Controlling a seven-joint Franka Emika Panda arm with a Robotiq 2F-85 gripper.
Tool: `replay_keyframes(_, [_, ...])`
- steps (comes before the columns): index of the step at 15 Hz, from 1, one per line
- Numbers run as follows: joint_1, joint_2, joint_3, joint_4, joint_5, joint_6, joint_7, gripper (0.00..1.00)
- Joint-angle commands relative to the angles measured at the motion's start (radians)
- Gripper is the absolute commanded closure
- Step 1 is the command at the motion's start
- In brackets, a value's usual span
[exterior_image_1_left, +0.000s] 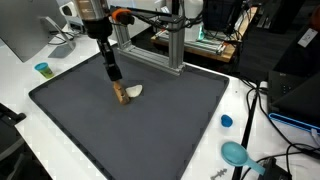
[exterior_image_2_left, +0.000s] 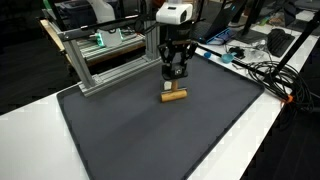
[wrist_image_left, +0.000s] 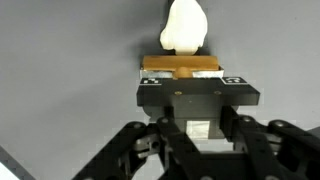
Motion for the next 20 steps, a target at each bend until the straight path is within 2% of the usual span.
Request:
replay_keyframes(1, [0.010, -0.081, -0.046, -0.038, -0.088, 0.011, -0.039, 0.79])
replay_keyframes(3, [-0.007, -0.132, -0.015, -0.038, -0.091, -0.074, -0.180, 0.79])
replay_keyframes(10, [0.025, -0.167, 0.089, 0.045, -0.057, -0.213, -0.465, 0.79])
replay_keyframes(17, [-0.059, -0.074, 0.105, 0.091, -0.030, -0.253, -0.934, 0.79])
replay_keyframes(18, [-0.030, -0.112, 0.103, 0.034, -0.054, -0.208, -0.807, 0.79])
replay_keyframes(19, [-0.042, -0.099, 0.100, 0.036, -0.054, -0.208, -0.828, 0.54])
replay_keyframes(20, [-0.045, -0.093, 0.100, 0.036, -0.055, -0.207, -0.826, 0.54])
